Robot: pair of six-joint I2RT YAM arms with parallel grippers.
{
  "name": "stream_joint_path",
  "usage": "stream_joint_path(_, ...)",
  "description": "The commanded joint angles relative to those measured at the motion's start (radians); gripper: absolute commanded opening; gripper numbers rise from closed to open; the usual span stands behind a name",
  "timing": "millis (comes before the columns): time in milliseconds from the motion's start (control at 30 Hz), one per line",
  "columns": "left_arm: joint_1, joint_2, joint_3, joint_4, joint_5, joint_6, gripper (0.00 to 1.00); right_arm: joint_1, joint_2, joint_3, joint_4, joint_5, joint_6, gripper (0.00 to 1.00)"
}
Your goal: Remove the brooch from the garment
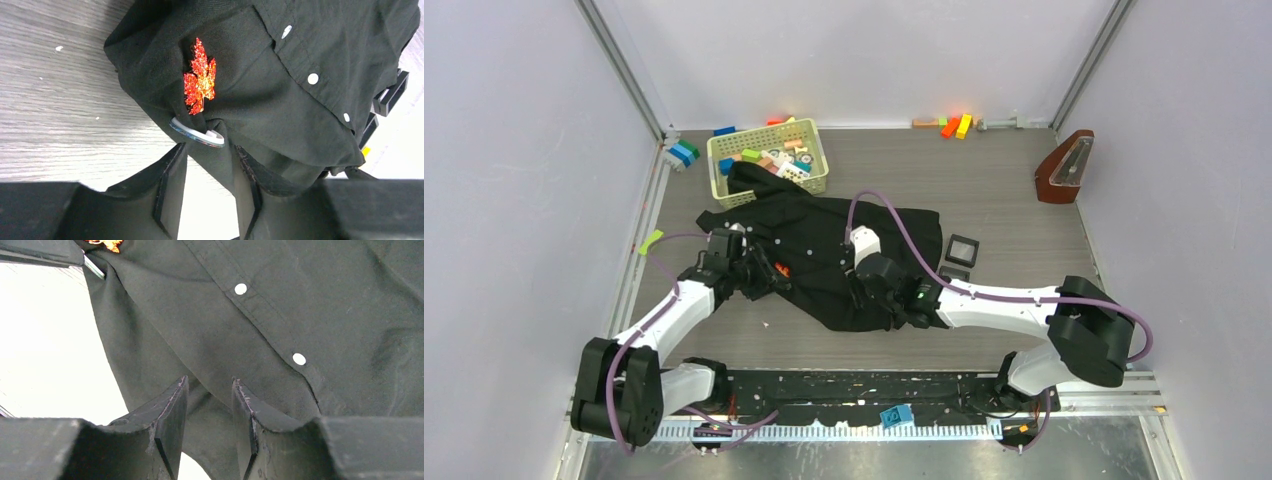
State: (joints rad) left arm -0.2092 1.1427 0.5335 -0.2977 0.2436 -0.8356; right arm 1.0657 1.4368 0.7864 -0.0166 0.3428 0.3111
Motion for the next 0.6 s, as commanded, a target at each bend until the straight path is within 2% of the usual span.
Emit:
stream_joint_path(0, -0.001, -0.018, -0.010, 0.033, -0.027, 0.014, 0.39, 0.002, -0.029, -0.008, 0.087, 0.022, -0.008, 0.43)
stream_joint_path(33, -0.001, -0.023, -0.014, 0.031, -0.037, 0.017, 0.39, 0.002, -0.027, -0.008, 0.088, 0.018, -0.008, 0.43)
stream_joint_path(167, -0.001, -0.032, -0.019, 0.020, -0.060, 0.025, 0.50, 0.002, -0.021, -0.009, 0.090, 0.008, -0.005, 0.43)
stream_joint_path(367, -0.001, 0.000, -0.009, 0.021, -0.063, 0.035, 0.54, 0.002, -0.020, -0.012, 0.093, 0.004, -0.003, 0.43)
stream_joint_path(467, -0.001, 0.014, -0.011, 0.033, -0.063, 0.036, 0.48, 0.002, -0.024, -0.017, 0.098, 0.002, -0.004, 0.43)
stream_joint_path(533, -0.002, 0.019, -0.012, 0.038, -0.058, 0.036, 0.38, 0.002, -0.022, -0.019, 0.103, 0.002, -0.003, 0.43)
stream_joint_path(567, -0.001, 0.020, -0.013, 0.042, -0.058, 0.033, 0.29, 0.002, -0.020, -0.022, 0.105, 0.003, 0.000, 0.43)
